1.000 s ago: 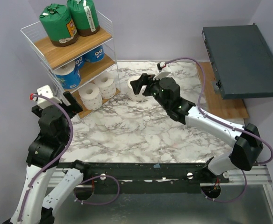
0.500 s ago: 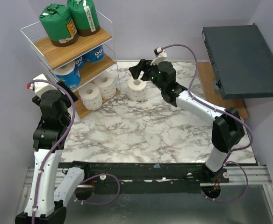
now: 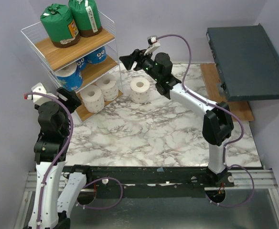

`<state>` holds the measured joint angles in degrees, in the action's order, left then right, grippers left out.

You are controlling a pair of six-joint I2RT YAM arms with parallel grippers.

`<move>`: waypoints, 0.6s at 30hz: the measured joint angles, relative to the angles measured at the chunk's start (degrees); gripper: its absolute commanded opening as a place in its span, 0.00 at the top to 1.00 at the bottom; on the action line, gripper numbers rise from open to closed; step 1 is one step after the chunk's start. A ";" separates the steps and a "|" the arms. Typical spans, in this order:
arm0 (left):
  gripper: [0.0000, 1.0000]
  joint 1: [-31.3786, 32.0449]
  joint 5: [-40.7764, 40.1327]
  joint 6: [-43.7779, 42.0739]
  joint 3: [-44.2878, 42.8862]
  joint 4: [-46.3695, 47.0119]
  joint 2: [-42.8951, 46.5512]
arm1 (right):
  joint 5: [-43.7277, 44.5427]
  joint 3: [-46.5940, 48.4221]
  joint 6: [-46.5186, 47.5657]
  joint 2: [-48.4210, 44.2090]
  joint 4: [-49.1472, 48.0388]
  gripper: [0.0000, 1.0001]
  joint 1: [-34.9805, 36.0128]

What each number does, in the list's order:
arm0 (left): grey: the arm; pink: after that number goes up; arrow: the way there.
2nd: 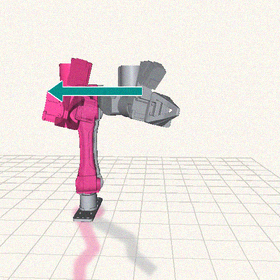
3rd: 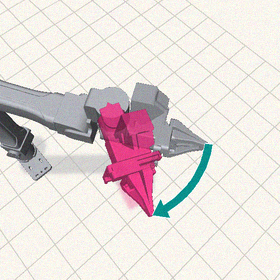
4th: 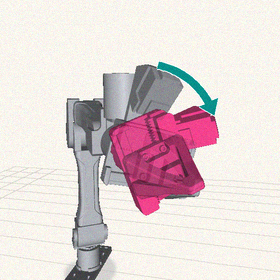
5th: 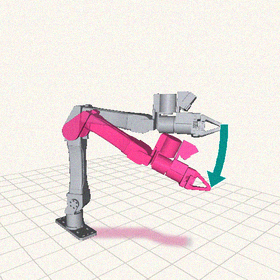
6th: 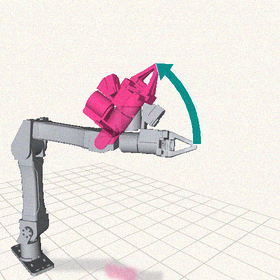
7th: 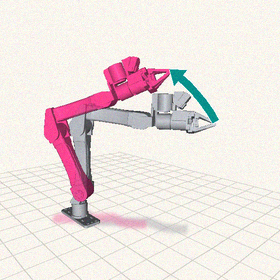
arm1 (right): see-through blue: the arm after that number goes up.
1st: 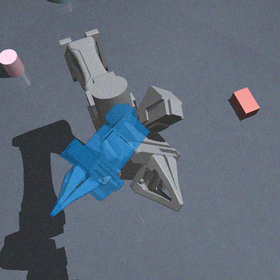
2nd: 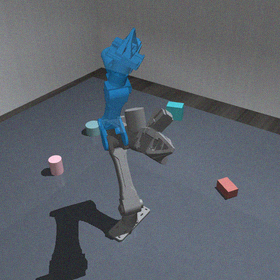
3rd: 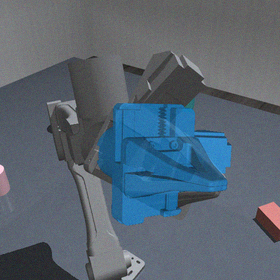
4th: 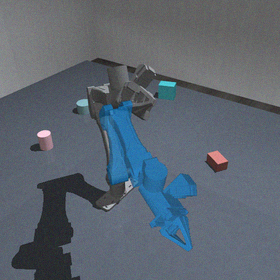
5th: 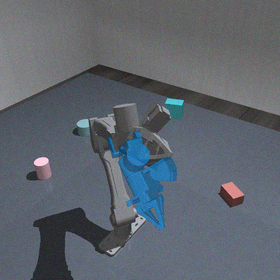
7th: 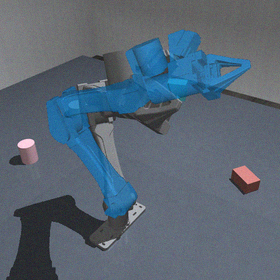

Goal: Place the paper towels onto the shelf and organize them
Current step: Place the paper towel on the shelf, then adjust the shelf at the center of the board.

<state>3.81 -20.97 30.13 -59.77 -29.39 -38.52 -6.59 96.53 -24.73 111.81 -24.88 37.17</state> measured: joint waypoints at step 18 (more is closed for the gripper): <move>0.27 3.45 5.46 3.58 9.73 -0.20 5.33 | -3.39 10.49 -0.48 10.80 -9.31 0.36 0.00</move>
<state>7.27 -15.51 33.71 -50.04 -29.58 -33.19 -9.98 107.02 -25.21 122.61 -34.20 37.17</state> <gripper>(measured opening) 0.732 0.665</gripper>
